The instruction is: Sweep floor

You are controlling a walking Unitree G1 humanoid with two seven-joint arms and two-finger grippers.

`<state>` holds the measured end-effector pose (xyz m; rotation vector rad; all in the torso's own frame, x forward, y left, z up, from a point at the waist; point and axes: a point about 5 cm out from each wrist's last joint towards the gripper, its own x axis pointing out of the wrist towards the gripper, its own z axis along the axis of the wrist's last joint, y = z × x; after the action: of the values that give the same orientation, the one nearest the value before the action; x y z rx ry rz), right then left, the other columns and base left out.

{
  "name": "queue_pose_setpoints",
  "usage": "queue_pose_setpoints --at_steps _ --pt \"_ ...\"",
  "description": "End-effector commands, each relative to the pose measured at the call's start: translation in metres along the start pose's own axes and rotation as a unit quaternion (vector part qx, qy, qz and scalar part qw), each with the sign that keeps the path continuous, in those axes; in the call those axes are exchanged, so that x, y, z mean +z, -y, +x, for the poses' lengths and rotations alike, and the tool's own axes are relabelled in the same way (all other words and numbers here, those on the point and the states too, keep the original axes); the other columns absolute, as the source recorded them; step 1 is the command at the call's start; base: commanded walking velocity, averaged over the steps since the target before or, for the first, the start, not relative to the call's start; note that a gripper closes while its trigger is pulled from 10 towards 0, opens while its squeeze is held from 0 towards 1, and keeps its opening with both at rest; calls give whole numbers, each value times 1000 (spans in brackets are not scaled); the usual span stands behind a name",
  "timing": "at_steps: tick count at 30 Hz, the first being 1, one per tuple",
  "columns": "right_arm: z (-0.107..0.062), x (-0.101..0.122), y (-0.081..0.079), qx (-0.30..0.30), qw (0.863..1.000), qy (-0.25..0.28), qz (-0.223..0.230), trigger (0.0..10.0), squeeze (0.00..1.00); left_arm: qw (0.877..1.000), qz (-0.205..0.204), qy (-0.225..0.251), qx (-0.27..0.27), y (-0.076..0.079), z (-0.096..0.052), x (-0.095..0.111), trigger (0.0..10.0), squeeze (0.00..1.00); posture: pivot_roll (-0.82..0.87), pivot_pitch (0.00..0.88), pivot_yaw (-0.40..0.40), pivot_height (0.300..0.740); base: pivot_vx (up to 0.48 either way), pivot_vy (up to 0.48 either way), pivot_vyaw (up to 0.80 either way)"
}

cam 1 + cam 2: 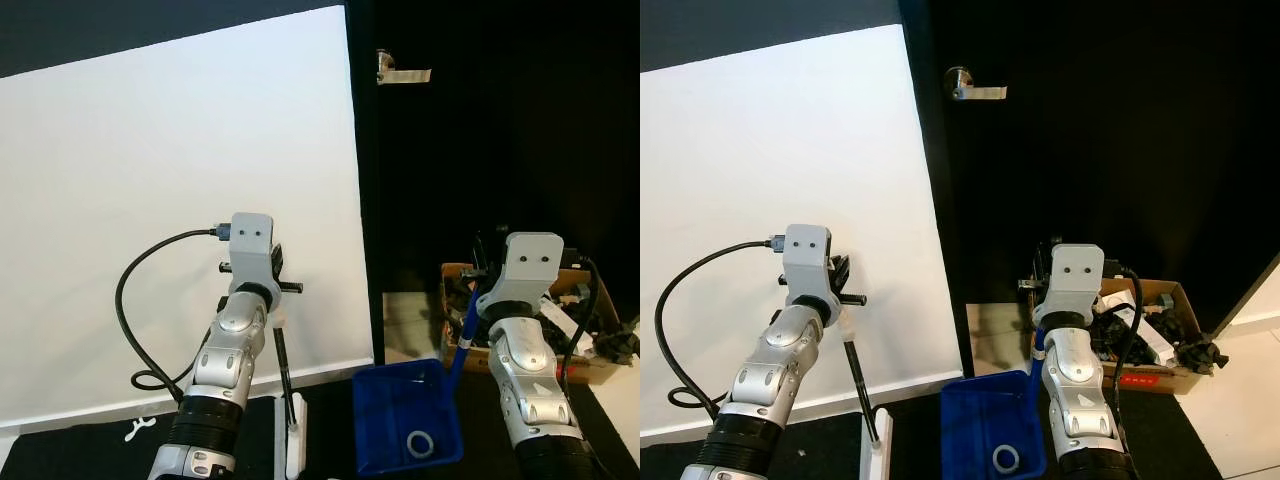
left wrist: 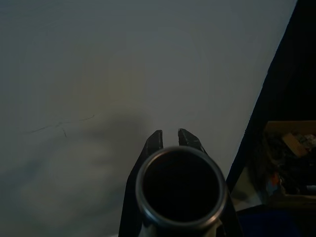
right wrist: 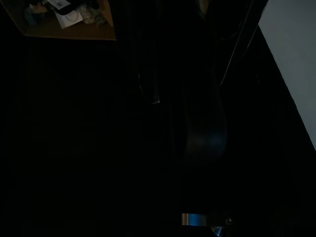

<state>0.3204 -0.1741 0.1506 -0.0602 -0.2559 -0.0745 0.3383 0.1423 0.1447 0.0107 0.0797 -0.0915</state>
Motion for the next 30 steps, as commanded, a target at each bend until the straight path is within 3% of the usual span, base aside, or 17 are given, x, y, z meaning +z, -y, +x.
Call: queue_pose_setpoints --at_steps 1,6,30 --pt "0 5 -2 3 1000 13 3 10000 0 1000 12 -2 0 -1 0 0 10000 0 -87 118 143 740 0 0 0" --pt "0 5 -2 5 1000 12 1 10000 0 1000 15 -1 -1 0 1 -1 10000 0 -88 117 143 740 0 0 0" --pt "0 5 -2 7 1000 11 -1 10000 0 1000 11 1 3 -1 1 0 10000 0 -89 121 140 740 0 -439 0"
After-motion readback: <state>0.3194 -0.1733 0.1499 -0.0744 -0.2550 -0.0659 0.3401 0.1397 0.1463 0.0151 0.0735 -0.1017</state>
